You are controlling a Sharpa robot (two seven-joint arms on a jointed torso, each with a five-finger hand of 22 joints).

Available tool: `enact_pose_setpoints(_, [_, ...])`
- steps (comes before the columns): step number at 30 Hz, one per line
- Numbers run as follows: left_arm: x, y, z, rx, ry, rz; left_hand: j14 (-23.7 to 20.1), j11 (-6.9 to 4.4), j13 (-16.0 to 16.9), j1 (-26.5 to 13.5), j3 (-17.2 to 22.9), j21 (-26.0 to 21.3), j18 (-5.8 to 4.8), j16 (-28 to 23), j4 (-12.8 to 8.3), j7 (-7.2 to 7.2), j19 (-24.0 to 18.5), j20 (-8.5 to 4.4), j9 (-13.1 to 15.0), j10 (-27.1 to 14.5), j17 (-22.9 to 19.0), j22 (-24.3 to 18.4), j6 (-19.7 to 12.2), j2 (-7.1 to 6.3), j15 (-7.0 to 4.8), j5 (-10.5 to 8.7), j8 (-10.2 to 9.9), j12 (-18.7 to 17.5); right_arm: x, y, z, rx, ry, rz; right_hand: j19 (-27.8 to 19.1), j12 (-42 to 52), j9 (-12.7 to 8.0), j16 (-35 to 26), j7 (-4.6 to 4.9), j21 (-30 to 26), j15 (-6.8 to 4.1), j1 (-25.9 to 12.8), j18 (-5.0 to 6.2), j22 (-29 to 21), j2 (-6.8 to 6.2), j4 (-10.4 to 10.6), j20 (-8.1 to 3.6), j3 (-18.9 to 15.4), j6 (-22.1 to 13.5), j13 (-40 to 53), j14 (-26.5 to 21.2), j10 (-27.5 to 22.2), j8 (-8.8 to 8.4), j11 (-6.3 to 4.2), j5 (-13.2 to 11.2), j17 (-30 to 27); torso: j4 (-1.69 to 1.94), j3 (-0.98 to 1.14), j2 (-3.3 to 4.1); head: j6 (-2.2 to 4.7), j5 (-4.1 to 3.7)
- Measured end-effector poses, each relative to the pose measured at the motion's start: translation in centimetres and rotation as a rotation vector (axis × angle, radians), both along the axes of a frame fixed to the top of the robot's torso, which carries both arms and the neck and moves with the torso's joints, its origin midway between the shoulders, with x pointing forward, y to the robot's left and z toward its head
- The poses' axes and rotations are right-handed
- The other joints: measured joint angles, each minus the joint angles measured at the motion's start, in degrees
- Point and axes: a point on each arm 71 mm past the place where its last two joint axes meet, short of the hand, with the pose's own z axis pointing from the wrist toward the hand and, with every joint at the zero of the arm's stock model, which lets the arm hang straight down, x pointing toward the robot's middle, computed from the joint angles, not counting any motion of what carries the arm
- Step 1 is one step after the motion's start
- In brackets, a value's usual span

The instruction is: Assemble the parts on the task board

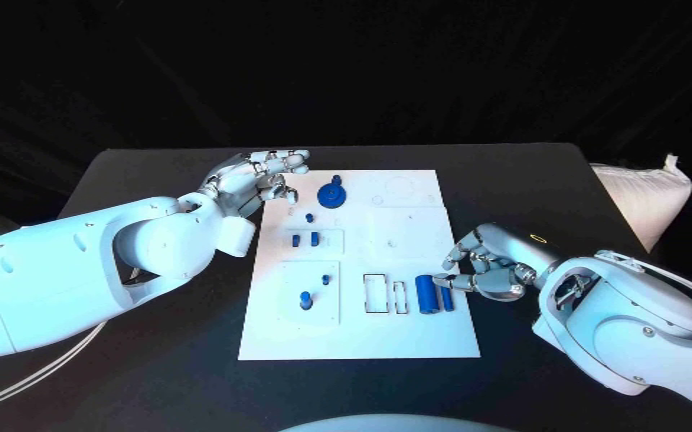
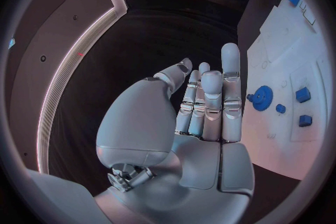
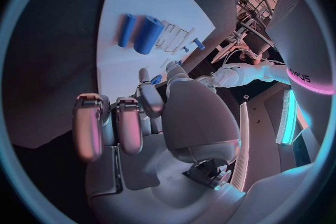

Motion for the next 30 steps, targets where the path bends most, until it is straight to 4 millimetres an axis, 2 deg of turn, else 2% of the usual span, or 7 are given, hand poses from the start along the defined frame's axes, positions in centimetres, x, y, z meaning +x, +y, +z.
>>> enact_pose_setpoints(3, [0.0, 0.0, 0.0, 0.000, 0.001, -0.001, 0.0, 0.00, 0.0, 0.0, 0.0, 0.0, 0.00, 0.0, 0.0, 0.00, -0.2, 0.21, 0.0, 0.0, -0.1, 0.0, 0.0, 0.00, 0.00, 0.00, 0.0, 0.0, -0.3, -0.2, -0.6, -0.022, 0.034, -0.031, 0.0, 0.2, 0.8, 0.3, 0.01, 0.3, 0.00, -0.1, 0.00, 0.0, 0.71, 0.2, 0.00, -1.8, -0.4, 0.0, 0.0, 0.8, 0.77, 0.63, 0.3, 0.0, -0.34, 0.00, -0.14, 0.08, -0.24])
enact_pose_setpoints(7, [0.0, -0.1, -0.1, 0.000, 0.001, -0.001, 0.0, 0.00, 0.0, 0.0, 0.0, 0.0, 0.00, 0.0, 0.0, 0.00, -0.2, 0.21, 0.0, 0.0, -0.1, 0.0, 0.0, 0.00, 0.00, 0.00, 0.0, 0.0, -0.4, -0.2, -1.0, -0.041, 0.057, -0.058, 0.0, 0.8, 1.3, 0.6, 0.08, 0.6, 0.01, -0.4, 0.00, 0.0, 1.00, 0.3, 0.00, -3.3, -0.9, 0.0, 0.0, 0.9, 1.20, 0.68, 0.5, 0.0, -0.60, 0.00, -0.26, 0.20, -0.37])
enact_pose_setpoints(9, [0.0, -0.1, -0.1, 0.001, 0.001, -0.001, 0.0, 0.00, 0.0, 0.0, 0.0, 0.0, 0.00, 0.0, 0.0, 0.00, -0.2, 0.21, 0.0, 0.0, -0.1, 0.0, 0.0, 0.00, 0.00, 0.00, 0.0, 0.0, -0.4, 0.0, -1.1, -0.048, 0.060, -0.064, 0.0, 1.2, 1.6, 0.9, 0.24, 0.6, 0.01, -0.8, 0.00, 0.0, 1.39, 0.4, 0.00, -3.8, -1.1, 0.0, 0.0, 0.9, 1.48, 0.68, 0.5, 0.0, -0.61, -0.02, -0.29, 0.21, -0.43])
enact_pose_setpoints(17, [0.1, 0.1, -0.2, 0.003, 0.003, 0.001, 0.0, 0.00, 0.0, 0.0, 0.0, 0.0, 0.00, 0.0, 0.0, 0.00, -0.2, 0.21, 0.0, 0.0, -0.1, 0.0, 0.0, 0.00, 0.00, 0.00, 0.0, 0.0, -0.4, 0.7, -1.5, -0.075, 0.067, -0.072, 0.0, 1.7, 2.0, 1.1, 0.07, 1.0, 0.01, -1.0, 0.01, 0.0, 1.61, 0.2, 0.00, -4.4, -1.3, 0.0, 0.0, 1.0, 1.88, 0.59, 0.5, 0.0, -0.53, -0.12, -0.27, 0.05, -0.44])
enact_pose_setpoints(30, [0.0, 0.2, -0.2, 0.004, 0.005, 0.001, 0.0, 0.00, 0.0, 0.0, 0.0, 0.0, 0.00, 0.0, 0.0, 0.00, -0.2, 0.21, 0.0, 0.0, -0.1, 0.0, 0.0, 0.00, 0.00, 0.00, 0.0, 0.0, -0.4, 2.2, -2.5, -0.101, 0.064, -0.039, 0.0, 1.8, 2.1, 1.1, 0.07, 1.0, 0.01, -1.0, 0.01, 0.0, 1.61, 0.2, 0.00, -4.8, -1.3, 0.0, 0.0, 1.0, 2.09, 0.58, 0.5, 0.0, -0.49, -0.14, -0.25, -0.24, 0.09])
